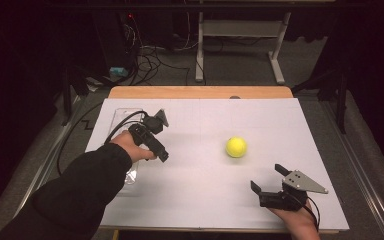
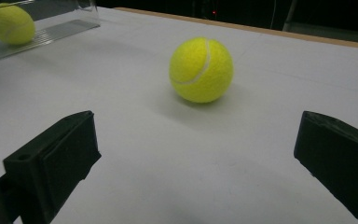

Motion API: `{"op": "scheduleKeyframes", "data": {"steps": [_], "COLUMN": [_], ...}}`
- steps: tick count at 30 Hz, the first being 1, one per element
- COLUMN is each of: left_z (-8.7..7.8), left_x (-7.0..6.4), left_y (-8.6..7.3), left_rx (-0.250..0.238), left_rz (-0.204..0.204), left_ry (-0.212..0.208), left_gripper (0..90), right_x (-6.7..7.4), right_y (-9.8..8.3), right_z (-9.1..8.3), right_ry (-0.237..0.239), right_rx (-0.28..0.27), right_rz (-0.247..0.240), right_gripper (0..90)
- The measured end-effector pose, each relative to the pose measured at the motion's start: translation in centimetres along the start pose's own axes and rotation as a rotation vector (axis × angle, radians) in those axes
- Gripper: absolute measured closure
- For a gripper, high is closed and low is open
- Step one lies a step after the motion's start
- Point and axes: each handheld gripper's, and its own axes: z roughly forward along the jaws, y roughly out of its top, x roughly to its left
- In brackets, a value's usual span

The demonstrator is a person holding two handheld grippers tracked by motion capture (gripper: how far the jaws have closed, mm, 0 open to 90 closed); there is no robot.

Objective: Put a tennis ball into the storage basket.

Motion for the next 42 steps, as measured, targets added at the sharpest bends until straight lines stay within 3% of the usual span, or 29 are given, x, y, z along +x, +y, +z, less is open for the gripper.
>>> {"op": "scheduleKeyframes", "data": {"steps": [6, 12, 23, 32, 42], "left_z": [0.5, 0.7, 1.0, 1.0, 1.4], "left_x": [-2.3, -3.8, -4.3, -4.6, -4.6], "left_y": [0.4, 0.2, -0.8, -1.2, -1.0], "left_rx": [-0.012, -0.009, -0.012, -0.019, -0.013], "left_rz": [0.05, 0.094, 0.095, 0.104, 0.108], "left_ry": [-0.022, -0.028, -0.024, -0.021, -0.023], "left_gripper": [0.5, 0.5, 0.5, 0.5, 0.5], "right_x": [0.1, 0.0, -0.1, -0.9, -1.2], "right_y": [0.2, 0.4, 2.0, 3.6, 4.7], "right_z": [-0.1, 0.5, 2.3, 5.7, 9.7], "right_ry": [0.001, -0.004, -0.028, -0.061, -0.059], "right_rx": [-0.01, -0.008, 0.0, 0.055, 0.129], "right_rz": [0.009, 0.014, 0.027, 0.012, 0.024], "right_gripper": [0.0, 0.0, 0.0, 0.0, 1.8]}}
